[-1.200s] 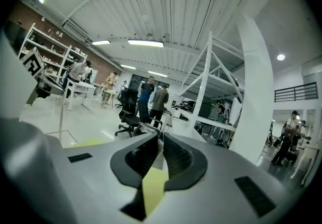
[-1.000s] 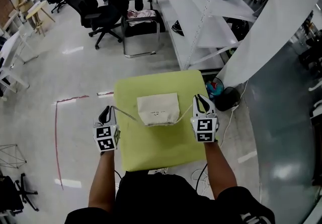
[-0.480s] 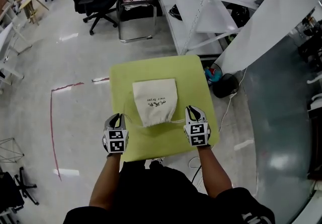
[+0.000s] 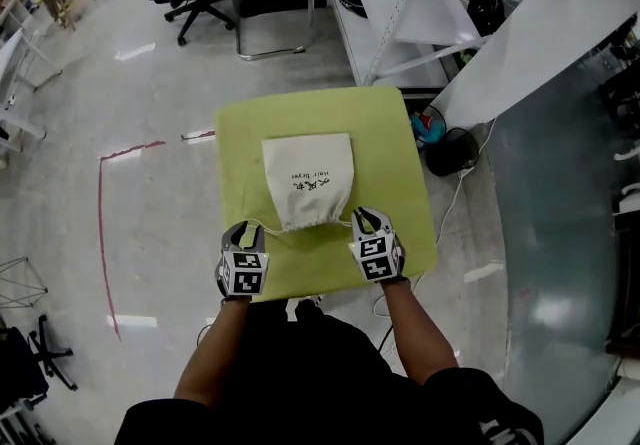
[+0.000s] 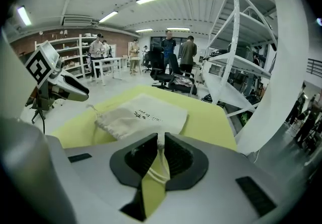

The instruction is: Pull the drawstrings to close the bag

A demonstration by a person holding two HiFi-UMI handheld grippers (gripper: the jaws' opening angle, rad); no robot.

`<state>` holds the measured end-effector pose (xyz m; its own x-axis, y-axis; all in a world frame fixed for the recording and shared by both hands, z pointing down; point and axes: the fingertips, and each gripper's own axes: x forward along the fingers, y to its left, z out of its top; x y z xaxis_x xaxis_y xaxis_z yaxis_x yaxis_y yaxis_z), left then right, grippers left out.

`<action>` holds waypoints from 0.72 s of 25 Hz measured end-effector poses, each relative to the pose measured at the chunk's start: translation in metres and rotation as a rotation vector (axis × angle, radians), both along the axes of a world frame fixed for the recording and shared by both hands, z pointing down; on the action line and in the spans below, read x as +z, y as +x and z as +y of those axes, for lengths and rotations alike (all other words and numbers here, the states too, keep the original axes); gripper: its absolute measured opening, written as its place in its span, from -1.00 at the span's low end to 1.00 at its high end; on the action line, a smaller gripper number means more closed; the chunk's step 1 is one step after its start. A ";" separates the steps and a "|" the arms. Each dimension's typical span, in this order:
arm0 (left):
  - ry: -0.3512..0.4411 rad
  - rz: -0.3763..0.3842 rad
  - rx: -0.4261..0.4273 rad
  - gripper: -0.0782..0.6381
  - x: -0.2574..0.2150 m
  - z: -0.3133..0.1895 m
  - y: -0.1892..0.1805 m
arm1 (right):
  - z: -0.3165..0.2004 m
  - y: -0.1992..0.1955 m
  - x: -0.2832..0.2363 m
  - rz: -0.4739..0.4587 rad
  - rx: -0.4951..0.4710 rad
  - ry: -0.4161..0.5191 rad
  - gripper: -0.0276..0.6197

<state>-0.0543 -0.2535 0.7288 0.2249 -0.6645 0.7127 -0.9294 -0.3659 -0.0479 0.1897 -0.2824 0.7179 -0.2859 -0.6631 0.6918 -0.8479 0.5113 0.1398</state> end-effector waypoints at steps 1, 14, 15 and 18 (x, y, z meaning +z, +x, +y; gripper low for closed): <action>-0.009 0.004 0.001 -0.35 0.003 0.002 0.001 | 0.002 0.000 0.004 0.004 -0.005 -0.005 -0.81; 0.006 0.068 -0.028 0.02 -0.021 0.006 -0.011 | 0.005 -0.007 -0.025 -0.013 -0.033 0.060 -0.41; 0.019 0.074 -0.028 0.01 -0.027 0.004 -0.011 | 0.004 -0.010 -0.031 -0.015 -0.037 0.076 -0.41; 0.069 0.085 -0.032 -0.01 -0.046 -0.004 -0.009 | -0.002 -0.019 -0.049 -0.025 -0.054 0.130 -0.42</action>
